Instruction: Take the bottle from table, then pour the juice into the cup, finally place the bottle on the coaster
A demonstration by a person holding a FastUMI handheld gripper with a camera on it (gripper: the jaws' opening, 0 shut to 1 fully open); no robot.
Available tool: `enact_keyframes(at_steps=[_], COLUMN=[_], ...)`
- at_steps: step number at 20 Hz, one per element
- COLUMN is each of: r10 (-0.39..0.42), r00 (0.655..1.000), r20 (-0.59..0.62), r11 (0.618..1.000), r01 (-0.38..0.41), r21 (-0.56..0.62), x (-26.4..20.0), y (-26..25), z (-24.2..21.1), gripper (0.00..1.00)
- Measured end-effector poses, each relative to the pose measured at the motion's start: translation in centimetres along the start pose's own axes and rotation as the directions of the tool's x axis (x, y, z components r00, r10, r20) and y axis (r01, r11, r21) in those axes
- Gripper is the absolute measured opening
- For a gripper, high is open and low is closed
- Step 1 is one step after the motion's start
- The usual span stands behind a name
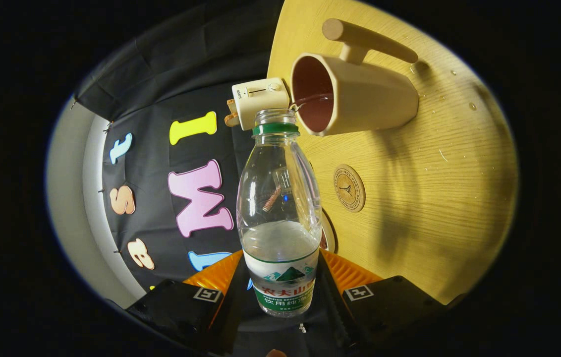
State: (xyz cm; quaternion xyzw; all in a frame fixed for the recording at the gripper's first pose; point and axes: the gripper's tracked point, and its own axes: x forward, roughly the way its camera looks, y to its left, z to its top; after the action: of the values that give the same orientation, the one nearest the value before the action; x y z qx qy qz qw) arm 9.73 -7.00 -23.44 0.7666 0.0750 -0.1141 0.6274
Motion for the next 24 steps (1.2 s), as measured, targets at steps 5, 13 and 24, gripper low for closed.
enact_keyframes(at_steps=[5,13,24], r10=[0.008,0.017,0.045], r00=[1.0,1.0,0.999], r20=[0.007,0.002,-0.001], r11=[1.0,0.998,0.994], r01=[-0.008,-0.017,-0.045], r21=[0.019,0.055,0.103], x=[0.0,0.2,0.2], y=[0.3,0.6,1.2], z=[0.2,-0.7,-0.6], gripper=[0.75,0.75,0.75])
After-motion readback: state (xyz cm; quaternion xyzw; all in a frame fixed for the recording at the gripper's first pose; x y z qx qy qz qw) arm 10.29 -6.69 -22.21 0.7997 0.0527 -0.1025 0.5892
